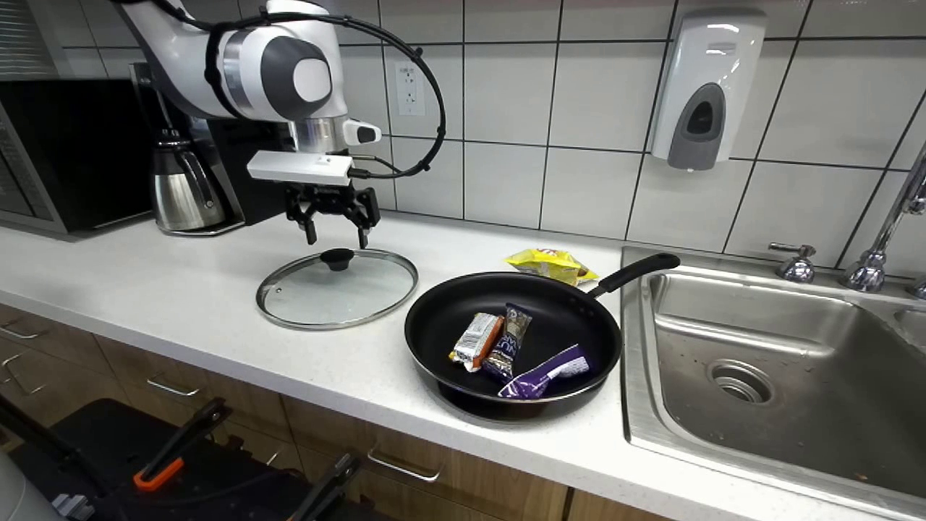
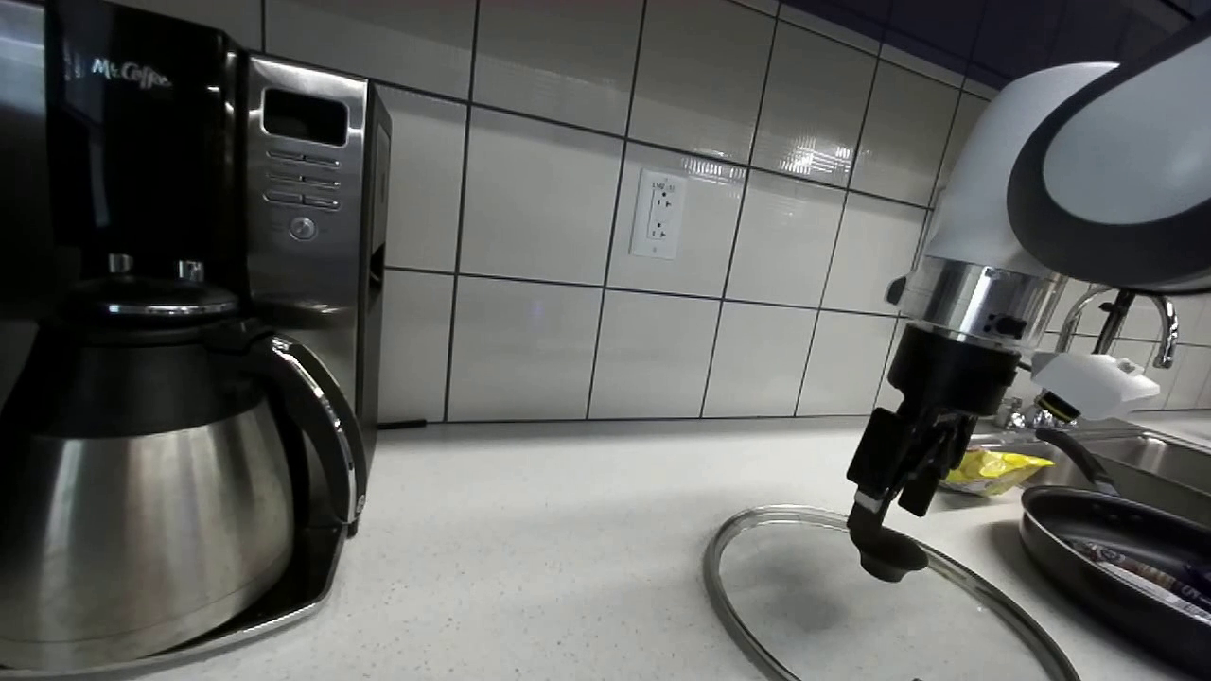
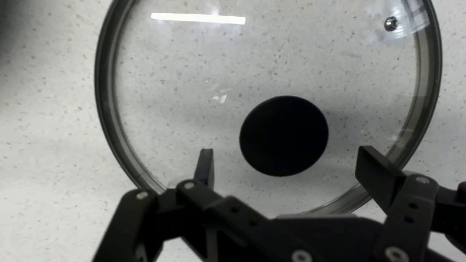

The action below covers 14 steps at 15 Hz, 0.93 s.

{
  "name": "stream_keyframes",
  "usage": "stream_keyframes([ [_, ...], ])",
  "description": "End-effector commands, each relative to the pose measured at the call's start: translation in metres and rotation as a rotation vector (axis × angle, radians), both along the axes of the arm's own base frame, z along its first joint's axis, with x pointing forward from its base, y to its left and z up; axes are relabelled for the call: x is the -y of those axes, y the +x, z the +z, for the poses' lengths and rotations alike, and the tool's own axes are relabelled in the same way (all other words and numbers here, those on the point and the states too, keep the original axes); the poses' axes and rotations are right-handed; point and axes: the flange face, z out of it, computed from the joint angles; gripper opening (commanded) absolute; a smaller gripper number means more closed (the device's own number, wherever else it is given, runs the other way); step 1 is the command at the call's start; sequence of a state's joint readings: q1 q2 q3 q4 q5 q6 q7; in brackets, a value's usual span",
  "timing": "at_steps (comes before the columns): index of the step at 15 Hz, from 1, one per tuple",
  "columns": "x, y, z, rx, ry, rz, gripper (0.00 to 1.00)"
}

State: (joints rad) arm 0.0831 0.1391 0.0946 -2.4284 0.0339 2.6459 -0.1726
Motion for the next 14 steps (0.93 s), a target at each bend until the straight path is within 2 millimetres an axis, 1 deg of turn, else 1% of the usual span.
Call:
stream_keyframes([
  [1,0.007,0.002,0.001,-0.022,-0.046,-0.018,1.00],
  [7,0.007,-0.004,-0.011,-0.070,-0.030,-0.024,1.00],
  [12,0.007,-0.004,-0.024,-0.089,-0.025,-0.025,1.00],
  [14,0.008,-0.003,-0.025,-0.083,-0.026,-0.025,1.00],
])
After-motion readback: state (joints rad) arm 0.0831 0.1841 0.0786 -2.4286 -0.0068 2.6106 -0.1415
